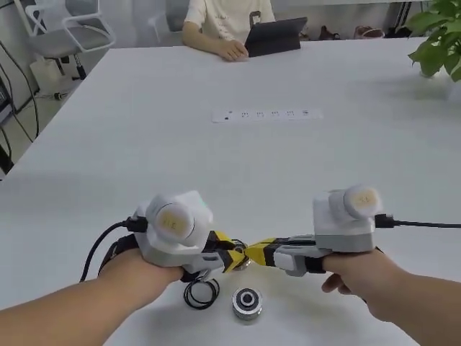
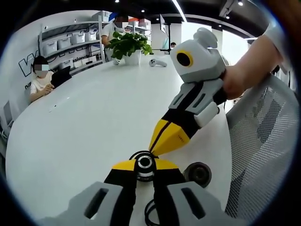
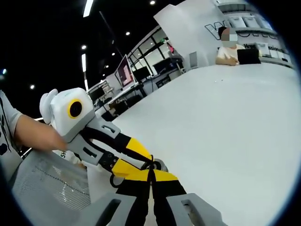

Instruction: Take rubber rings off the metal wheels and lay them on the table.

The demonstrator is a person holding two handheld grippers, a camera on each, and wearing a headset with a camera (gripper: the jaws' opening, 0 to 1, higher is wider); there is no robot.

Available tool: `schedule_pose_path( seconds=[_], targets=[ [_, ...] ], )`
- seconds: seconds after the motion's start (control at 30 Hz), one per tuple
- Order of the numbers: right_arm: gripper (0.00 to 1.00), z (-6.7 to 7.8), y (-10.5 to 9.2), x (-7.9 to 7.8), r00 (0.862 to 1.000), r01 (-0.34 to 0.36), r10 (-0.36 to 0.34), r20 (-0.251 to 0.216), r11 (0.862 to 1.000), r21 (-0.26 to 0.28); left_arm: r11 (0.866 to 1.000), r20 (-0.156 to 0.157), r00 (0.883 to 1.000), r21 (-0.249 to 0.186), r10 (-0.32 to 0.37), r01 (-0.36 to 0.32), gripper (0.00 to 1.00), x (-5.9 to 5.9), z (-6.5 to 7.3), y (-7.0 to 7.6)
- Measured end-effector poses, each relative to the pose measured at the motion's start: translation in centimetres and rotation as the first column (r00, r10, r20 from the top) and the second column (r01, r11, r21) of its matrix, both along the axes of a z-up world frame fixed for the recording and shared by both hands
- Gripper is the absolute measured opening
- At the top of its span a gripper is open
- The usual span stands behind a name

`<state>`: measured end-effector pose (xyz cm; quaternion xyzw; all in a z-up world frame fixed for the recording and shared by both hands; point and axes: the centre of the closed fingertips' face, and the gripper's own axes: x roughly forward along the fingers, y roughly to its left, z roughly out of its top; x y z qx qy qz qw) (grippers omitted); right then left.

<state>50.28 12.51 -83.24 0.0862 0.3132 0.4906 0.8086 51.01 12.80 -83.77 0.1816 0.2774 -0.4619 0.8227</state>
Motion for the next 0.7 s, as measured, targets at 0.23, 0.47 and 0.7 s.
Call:
schedule_pose_path(
  seconds=[0.23,0.47,0.7],
  targets=[
    [0.0,-0.1,0.02,0.02,1.0,-0.004,0.004,0.001,1.0,-0.002,1.0,-0.013,1.0,0.003,0.004,-0.004,0.08,0.03,-0.01,-0.02],
    [0.0,-0.34,0.03,-0.19,1.0,-0.013,0.014,0.002,1.0,-0.014,1.0,-0.039,0.999,-0.007,-0.002,0.001,0.12,-0.24,0.04,-0.21],
    [0.0,-0.31,0.08,-0.29,1.0,-0.017,0.017,0.004,1.0,-0.013,1.0,-0.039,0.999,0.008,-0.009,0.01,0.15,-0.52,0.07,-0.07]
  ],
)
